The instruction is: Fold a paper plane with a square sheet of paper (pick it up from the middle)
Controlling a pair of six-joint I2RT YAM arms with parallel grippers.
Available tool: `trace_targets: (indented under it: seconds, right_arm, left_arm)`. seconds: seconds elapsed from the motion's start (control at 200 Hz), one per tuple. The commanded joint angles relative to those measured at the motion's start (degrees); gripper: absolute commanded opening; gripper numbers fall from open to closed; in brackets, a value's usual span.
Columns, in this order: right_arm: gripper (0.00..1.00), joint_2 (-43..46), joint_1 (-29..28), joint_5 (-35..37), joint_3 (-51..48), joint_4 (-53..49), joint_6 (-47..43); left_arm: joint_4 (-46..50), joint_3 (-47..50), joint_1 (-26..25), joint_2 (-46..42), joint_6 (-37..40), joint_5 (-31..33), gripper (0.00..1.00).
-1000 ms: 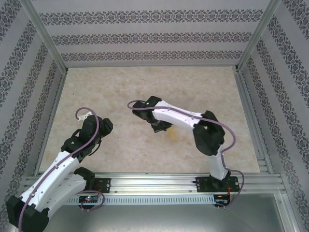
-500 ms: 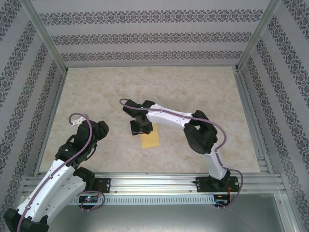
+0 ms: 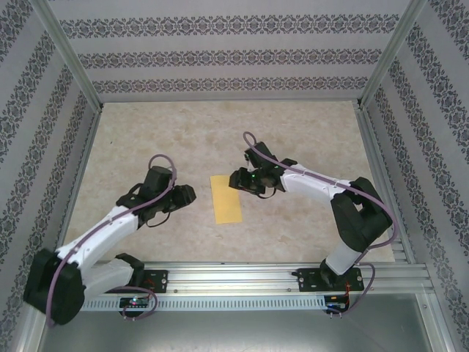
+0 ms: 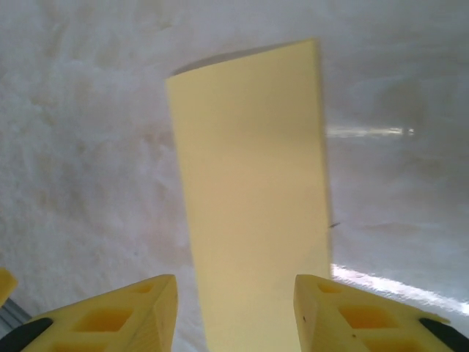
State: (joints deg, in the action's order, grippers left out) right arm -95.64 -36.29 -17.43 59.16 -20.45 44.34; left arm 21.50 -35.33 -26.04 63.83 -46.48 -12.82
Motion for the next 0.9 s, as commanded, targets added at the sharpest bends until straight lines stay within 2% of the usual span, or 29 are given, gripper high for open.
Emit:
trace_targets:
  seconds: [0.0,0.175,0.415,0.57,0.899]
  right_arm:
    - [0.44,0.11,1.34,-3.44,-2.72,7.96,0.95]
    - [0.41,-3.09,1.4,-4.74,-2.36,8.38,0.02]
    - [0.4,-3.06,0.07,-3.11,-5.0,9.31,0.62]
    - [0.4,-2.04,-0.4,-2.74,-7.66,11.54,1.94]
    - [0.41,0.37,-1.2,-1.77,-12.85,16.57,4.25]
  left_arm:
    - [-5.69,-4.78,-2.96,6.98,1.95,-6.32,0.4]
    - [-6.14,-10.33,-4.54,18.38,1.83,-4.92,0.45]
    - [-6.02,-17.59,-4.58,29.51,3.2,-3.39,0.45]
    - [-5.03,-20.0,-4.55,33.59,3.93,-2.14,0.45]
    - [-8.51,-21.21,-4.57,38.08,2.63,-4.88,0.46]
